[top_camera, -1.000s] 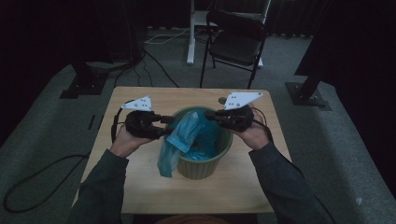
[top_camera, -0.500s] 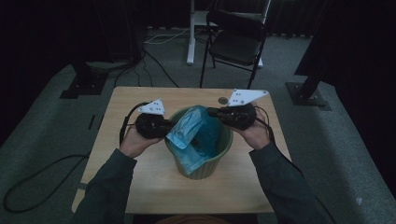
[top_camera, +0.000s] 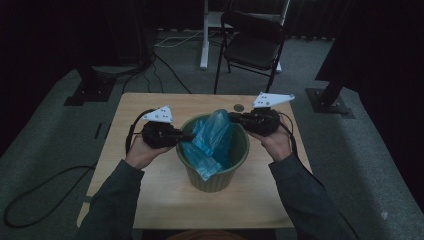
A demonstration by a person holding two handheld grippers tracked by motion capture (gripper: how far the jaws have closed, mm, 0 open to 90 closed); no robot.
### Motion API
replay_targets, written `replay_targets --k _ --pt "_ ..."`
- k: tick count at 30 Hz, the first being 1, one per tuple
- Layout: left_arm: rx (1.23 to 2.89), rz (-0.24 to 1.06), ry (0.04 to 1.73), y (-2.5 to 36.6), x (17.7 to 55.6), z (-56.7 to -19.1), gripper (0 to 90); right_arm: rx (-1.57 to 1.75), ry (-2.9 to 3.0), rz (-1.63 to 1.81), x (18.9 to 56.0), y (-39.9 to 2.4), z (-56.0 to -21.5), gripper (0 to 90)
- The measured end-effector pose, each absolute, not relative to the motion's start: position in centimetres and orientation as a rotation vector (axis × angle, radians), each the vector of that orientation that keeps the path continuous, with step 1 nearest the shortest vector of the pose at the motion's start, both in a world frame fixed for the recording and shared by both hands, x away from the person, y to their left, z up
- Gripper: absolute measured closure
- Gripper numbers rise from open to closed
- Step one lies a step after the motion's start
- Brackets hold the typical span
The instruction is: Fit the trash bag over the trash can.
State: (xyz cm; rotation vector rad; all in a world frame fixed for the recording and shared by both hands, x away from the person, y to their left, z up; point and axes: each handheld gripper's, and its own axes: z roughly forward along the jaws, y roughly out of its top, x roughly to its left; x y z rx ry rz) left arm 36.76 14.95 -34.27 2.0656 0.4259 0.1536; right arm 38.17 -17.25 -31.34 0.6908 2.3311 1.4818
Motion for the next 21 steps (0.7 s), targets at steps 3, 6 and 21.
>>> replay_targets --k 3,6,21 --pt "2.067 0.16 0.427 15.0 36.8 -34.2 88.4 0.73 2.318 1.456 38.3 -17.7 -31.4 77.6" --pt "2.07 0.17 0.425 14.9 36.7 -34.1 88.4 0.74 2.307 1.399 38.1 -18.0 -31.3 70.0" --pt "2.052 0.211 0.449 15.2 36.9 -33.7 88.4 0.467 2.43 1.495 36.4 -19.8 -30.5 57.6"
